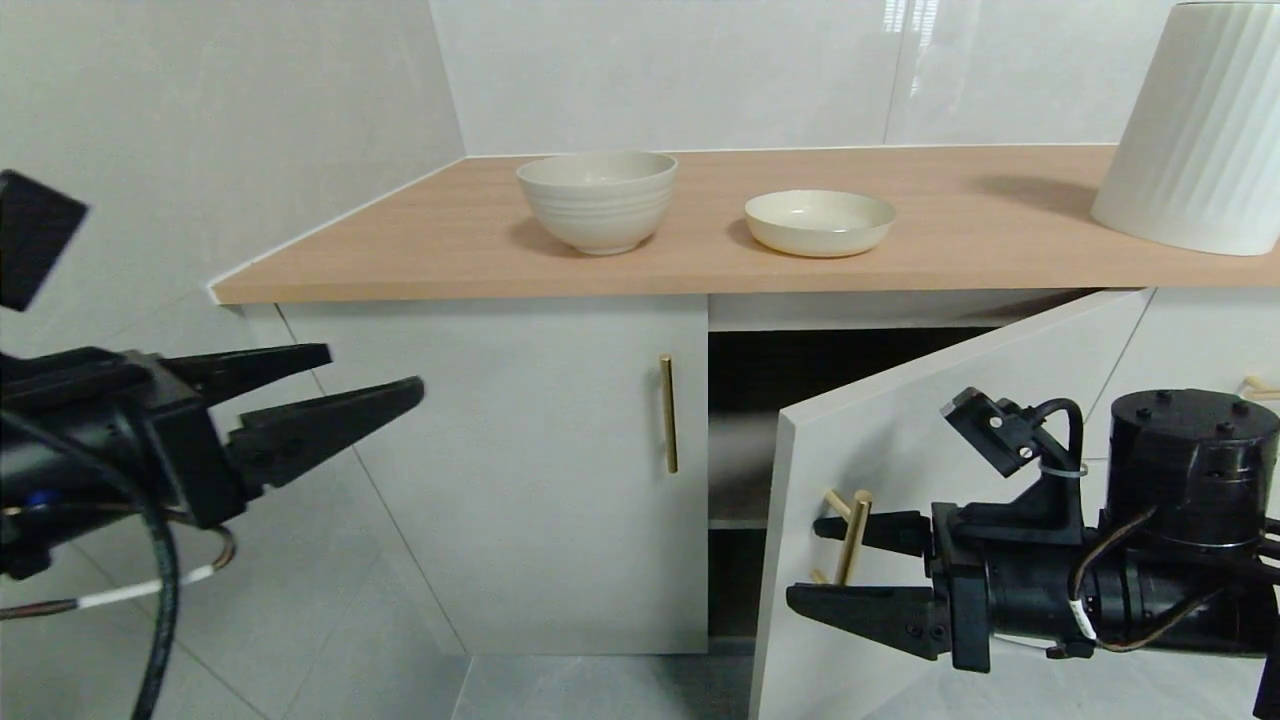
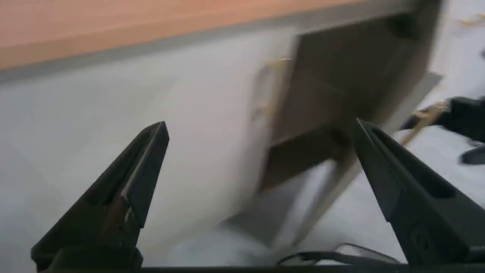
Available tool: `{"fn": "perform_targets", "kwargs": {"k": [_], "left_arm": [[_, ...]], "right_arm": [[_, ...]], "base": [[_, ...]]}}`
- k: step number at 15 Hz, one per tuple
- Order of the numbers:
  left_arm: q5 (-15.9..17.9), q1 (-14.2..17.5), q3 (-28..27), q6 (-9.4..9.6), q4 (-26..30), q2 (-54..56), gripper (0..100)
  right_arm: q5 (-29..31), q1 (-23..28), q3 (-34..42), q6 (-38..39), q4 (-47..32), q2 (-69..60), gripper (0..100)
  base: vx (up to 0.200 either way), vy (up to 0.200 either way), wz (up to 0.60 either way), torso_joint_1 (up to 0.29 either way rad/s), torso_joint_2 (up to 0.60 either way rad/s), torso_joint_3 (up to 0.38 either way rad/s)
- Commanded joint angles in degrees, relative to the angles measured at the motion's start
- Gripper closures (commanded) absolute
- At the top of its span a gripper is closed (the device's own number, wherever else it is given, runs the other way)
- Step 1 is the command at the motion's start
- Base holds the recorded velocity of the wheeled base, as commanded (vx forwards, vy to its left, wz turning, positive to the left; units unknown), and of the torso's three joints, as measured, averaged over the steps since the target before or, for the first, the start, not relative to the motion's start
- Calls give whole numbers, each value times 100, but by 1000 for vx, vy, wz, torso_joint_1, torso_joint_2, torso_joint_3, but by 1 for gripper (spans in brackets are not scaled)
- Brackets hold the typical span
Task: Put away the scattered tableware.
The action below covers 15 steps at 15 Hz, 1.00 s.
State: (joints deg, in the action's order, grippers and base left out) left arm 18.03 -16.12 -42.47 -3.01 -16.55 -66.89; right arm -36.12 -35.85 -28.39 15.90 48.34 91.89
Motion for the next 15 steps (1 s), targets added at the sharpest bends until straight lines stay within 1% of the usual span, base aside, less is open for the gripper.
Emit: {"fn": "perform_targets", "kwargs": {"k": [1, 2, 3, 4, 5, 6, 7, 8, 9, 10, 11, 12, 14, 15], "left_arm": [[-10, -630, -130, -86, -577, -1327, 0], [-10, -788, -121, -112, -762, -1538, 0], [-1, -876, -112, -112, -823, -1669, 0], [25, -981, -112, -121, -832, -1749, 100], [43, -1104, -121, -174, -885, -1854, 100], [43, -1210, -121, -323, -1025, -1933, 100], [43, -1324, -86, -657, -1447, -2047, 100], [52, -1421, 2, -806, -1746, -2153, 100], [52, -1535, 143, -938, -2273, -2311, 100], [95, -1755, 371, -947, -2915, -2566, 100], [131, -1878, 547, -938, -3433, -2786, 100], [148, -1904, 573, -912, -3662, -2953, 100], [157, -1913, 318, -921, -3627, -3251, 100], [157, -1983, 239, -921, -3556, -3366, 100]], "right_arm": [[17, -1, 0, 10, -52, -5, 0], [17, -1, 9, 10, -52, -49, 0], [17, -1, 18, 1, -52, -57, 0], [17, -1, 18, 1, -52, -66, 0], [17, -1, 27, 1, -35, -101, 0], [17, -1, 27, 1, -35, -119, 0], [26, -1, 27, 1, -35, -110, 0], [26, -1, 27, 1, -35, -110, 0], [61, 8, 27, 1, -35, -110, 0], [123, -1, 27, 1, -35, -110, 0], [132, 8, 27, 1, -35, -110, 0], [132, -1, 27, 1, -35, -101, 0], [132, 8, 27, 1, -35, -75, 0], [132, 8, 27, 1, -35, -66, 0]], "base": [[0, 0, 0, 0, 0, 0], [0, 0, 0, 0, 0, 0], [0, 0, 0, 0, 0, 0], [0, 0, 0, 0, 0, 0], [0, 0, 0, 0, 0, 0], [0, 0, 0, 0, 0, 0], [0, 0, 0, 0, 0, 0], [0, 0, 0, 0, 0, 0], [0, 0, 0, 0, 0, 0], [0, 0, 0, 0, 0, 0], [0, 0, 0, 0, 0, 0], [0, 0, 0, 0, 0, 0], [0, 0, 0, 0, 0, 0], [0, 0, 0, 0, 0, 0]]}}
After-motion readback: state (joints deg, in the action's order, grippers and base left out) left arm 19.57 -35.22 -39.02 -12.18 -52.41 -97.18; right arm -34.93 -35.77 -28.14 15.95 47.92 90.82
